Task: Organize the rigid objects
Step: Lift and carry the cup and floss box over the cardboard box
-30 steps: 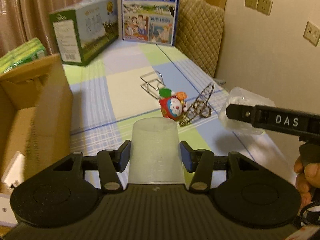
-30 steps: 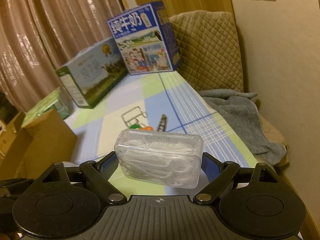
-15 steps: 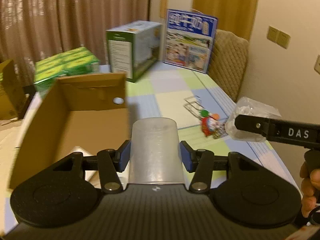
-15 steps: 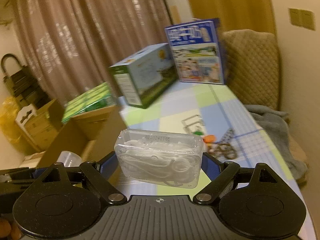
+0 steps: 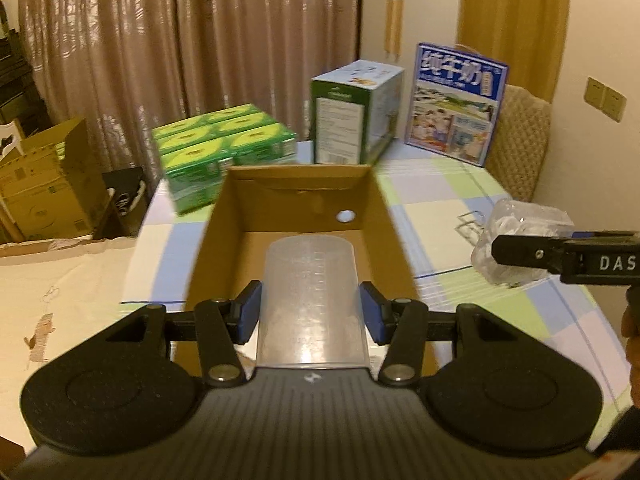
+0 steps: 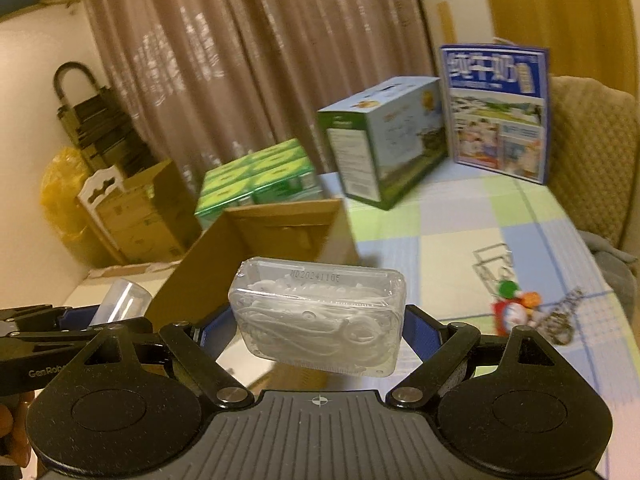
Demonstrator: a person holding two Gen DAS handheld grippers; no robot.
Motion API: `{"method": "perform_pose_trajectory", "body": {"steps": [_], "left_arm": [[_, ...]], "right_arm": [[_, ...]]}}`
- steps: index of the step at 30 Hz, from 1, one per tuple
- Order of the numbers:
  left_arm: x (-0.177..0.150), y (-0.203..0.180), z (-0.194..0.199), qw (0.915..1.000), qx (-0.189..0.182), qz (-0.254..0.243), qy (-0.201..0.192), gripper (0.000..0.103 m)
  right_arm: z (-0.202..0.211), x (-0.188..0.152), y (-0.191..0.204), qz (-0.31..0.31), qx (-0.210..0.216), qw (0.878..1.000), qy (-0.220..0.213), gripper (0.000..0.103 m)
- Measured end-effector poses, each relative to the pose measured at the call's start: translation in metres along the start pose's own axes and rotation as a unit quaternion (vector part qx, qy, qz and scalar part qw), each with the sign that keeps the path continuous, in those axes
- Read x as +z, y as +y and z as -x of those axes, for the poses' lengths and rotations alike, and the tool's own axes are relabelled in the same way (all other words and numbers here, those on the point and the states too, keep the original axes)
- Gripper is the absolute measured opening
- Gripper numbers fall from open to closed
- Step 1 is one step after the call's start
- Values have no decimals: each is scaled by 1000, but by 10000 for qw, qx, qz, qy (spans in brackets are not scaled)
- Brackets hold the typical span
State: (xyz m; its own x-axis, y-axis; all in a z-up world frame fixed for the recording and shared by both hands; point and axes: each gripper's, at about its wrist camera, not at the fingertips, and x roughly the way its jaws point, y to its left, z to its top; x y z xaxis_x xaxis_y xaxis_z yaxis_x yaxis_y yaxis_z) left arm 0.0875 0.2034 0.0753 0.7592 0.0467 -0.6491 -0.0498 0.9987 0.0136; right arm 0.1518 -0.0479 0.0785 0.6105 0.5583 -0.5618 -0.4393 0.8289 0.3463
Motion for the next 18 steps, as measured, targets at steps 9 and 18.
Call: {"method": "perform_pose_trajectory", "body": {"steps": [9, 18], "left_arm": [[0, 40, -38, 9997, 99, 26, 227, 47], [-4, 53, -81, 9991, 21, -15, 425, 47]], "right_arm": [[-64, 19, 34, 348, 221, 9987, 283, 85], [-125, 32, 52, 712, 281, 9951, 621, 85]]}}
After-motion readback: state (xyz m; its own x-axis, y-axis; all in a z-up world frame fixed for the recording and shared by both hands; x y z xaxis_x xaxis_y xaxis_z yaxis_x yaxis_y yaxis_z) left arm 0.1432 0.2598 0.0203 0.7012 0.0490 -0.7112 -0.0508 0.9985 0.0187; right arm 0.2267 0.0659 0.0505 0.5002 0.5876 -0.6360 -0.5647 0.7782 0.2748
